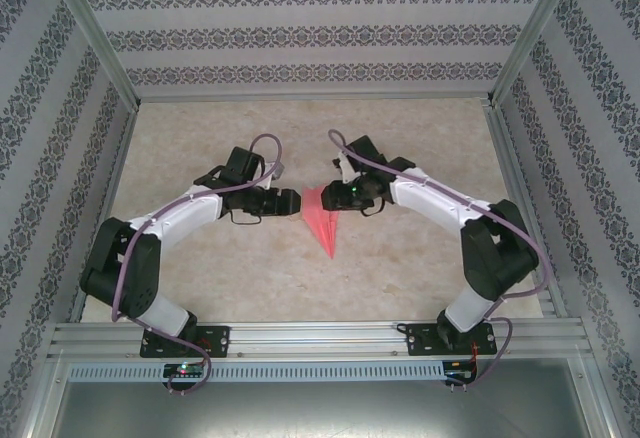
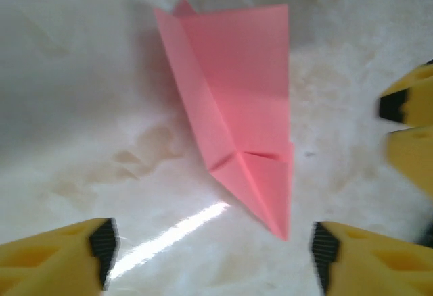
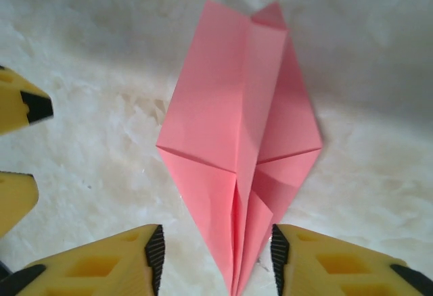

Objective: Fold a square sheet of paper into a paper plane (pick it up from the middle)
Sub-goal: Reset both arms

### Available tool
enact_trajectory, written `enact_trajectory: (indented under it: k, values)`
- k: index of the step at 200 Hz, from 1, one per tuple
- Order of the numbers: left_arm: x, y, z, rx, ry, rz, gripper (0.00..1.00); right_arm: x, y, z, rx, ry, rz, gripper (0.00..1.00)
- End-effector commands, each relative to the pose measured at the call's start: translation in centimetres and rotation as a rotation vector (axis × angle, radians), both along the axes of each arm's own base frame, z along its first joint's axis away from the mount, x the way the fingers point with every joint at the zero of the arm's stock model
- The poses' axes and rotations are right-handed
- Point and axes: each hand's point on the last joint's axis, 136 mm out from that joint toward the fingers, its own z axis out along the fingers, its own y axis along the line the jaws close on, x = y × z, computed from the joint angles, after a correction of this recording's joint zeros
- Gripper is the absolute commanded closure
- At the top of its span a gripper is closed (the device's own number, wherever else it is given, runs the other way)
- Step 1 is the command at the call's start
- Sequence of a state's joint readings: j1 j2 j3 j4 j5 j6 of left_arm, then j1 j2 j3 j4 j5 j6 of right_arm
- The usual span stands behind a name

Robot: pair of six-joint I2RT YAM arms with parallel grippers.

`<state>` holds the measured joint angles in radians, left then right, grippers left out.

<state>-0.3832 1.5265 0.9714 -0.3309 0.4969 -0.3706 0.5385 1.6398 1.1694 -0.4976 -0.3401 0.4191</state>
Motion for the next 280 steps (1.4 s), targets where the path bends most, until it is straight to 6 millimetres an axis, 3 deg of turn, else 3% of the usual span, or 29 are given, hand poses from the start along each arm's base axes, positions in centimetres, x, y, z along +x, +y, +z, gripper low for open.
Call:
enact_trajectory:
  k: [1, 19, 55, 92, 106, 125, 179, 216, 280]
  values:
    - [2.2, 4.8, 0.4, 0.257, -0.151, 0.088, 0.09, 0.5, -1.1, 1.0, 0.041, -0.096, 0.069, 0.48]
    - [4.1, 8.0, 0.5, 0.417, -0.261, 0.168, 0.0, 2.3, -2.8, 2.1, 0.094, -0.205, 0.033, 0.38]
    - [7.0, 13.6, -0.1, 0.659, -0.374, 0.316, 0.0, 5.2, -8.0, 2.7, 0.084, -0.409, -0.099, 0.26]
    - [8.9, 16.6, 0.6, 0.685, -0.464, 0.392, 0.0, 7.1, -15.1, 1.9, 0.042, -0.542, -0.321, 0.03]
    - [9.4, 17.3, 0.7, 0.688, -0.486, 0.398, 0.0, 8.0, -17.1, 2.2, 0.064, -0.551, -0.391, 0.02]
    - [9.7, 18.6, -0.4, 0.688, -0.467, 0.411, 0.0, 8.4, -18.3, 3.1, 0.002, -0.622, -0.384, 0.02]
    - [9.8, 20.9, -2.2, 0.651, -0.483, 0.447, 0.0, 7.0, -23.7, 3.5, -0.279, -0.845, -0.472, 0.02]
    - [10.3, 21.6, -2.8, 0.627, -0.513, 0.454, 0.0, 6.5, -24.6, 1.5, -0.311, -0.927, -0.498, 0.02]
    - [10.3, 22.1, -3.3, 0.556, -0.51, 0.463, 0.0, 7.3, -24.1, 0.9, -0.291, -0.971, -0.469, 0.03]
